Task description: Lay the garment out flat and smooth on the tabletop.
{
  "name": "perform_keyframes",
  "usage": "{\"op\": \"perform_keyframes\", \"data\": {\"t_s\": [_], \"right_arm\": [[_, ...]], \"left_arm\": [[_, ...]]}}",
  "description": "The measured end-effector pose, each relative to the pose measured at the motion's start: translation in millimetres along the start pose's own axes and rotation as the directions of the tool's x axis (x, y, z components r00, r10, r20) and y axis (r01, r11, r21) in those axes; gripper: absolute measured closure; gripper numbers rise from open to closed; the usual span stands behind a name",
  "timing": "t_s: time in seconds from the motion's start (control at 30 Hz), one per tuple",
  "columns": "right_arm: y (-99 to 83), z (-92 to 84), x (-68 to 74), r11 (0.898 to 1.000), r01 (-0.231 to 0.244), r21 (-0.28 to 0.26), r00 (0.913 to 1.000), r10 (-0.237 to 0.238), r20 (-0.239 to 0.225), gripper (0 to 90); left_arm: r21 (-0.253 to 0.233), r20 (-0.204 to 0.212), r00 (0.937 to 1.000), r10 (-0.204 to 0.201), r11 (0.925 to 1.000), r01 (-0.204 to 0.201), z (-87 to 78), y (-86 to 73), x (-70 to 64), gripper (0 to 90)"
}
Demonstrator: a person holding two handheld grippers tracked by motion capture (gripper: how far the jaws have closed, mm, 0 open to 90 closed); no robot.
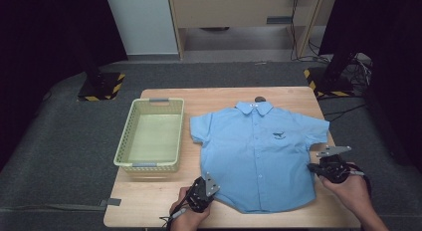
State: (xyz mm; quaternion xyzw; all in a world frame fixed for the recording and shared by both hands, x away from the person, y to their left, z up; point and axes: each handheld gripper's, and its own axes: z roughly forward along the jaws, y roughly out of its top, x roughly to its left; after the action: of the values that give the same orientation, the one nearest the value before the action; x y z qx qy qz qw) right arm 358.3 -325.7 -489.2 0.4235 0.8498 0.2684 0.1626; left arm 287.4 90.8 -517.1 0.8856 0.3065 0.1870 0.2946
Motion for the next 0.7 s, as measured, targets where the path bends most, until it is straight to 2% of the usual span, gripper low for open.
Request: {"op": "perform_keyframes", "data": {"t_s": [0.07, 0.1, 0.2, 0.27, 0.33, 0.4, 0.47, 0.6, 0.7], "right_arm": [[0.4, -1.0, 2.0, 1.000, 0.013, -0.022, 0.9998, -0.013, -0.017, 84.2], [0.2, -1.0, 1.9, 0.999, 0.003, -0.037, 0.9997, -0.004, -0.023, 79.4], [-4.0, -2.8, -3.2, 0.997, -0.038, -0.061, 0.9993, 0.038, -0.002, 75.4], [-9.5, -3.8, -7.4, 0.997, -0.058, -0.059, 0.9981, 0.059, 0.018, 72.5], [-15.4, -6.4, -10.7, 0.993, -0.091, -0.069, 0.9946, 0.094, 0.042, 68.1], [-20.2, -8.9, -13.5, 0.991, -0.114, -0.075, 0.9920, 0.117, 0.046, 65.8], [-22.9, -7.6, -13.4, 0.988, -0.134, -0.071, 0.9902, 0.136, 0.031, 61.6], [-24.0, 4.1, -5.4, 0.993, -0.116, -0.022, 0.9933, 0.116, -0.003, 58.6], [-24.1, 9.9, -1.4, 0.995, -0.099, 0.006, 0.9951, 0.099, -0.003, 62.0]], "left_arm": [[0.000, 0.000, 1.0000, -0.003, 1.0000, 0.003, 0.1, -0.4, 0.8, 90.0], [0.003, 0.001, 1.0000, -0.005, 1.0000, 0.005, -0.3, -0.7, 1.4, 90.0], [0.005, 0.002, 0.9999, -0.011, 0.9999, 0.011, -0.9, -2.6, 3.7, 90.0], [0.008, 0.004, 0.9999, -0.011, 0.9999, 0.011, -0.3, -3.4, 4.6, 90.0], [0.011, 0.004, 1.0000, -0.007, 0.9999, 0.007, 0.0, -3.4, 4.5, 90.0], [0.015, 0.005, 1.0000, -0.001, 0.9999, 0.001, -0.3, -3.2, 4.1, 90.0], [0.017, 0.008, 1.0000, -0.002, 0.9999, 0.002, -0.6, -3.2, 3.7, 90.0], [0.017, 0.016, 0.9999, -0.003, 0.9998, 0.003, -1.4, -3.6, 1.9, 90.0], [0.016, 0.021, 0.9998, -0.004, 0.9999, 0.004, -2.3, -4.2, 0.9, 90.0]]}}
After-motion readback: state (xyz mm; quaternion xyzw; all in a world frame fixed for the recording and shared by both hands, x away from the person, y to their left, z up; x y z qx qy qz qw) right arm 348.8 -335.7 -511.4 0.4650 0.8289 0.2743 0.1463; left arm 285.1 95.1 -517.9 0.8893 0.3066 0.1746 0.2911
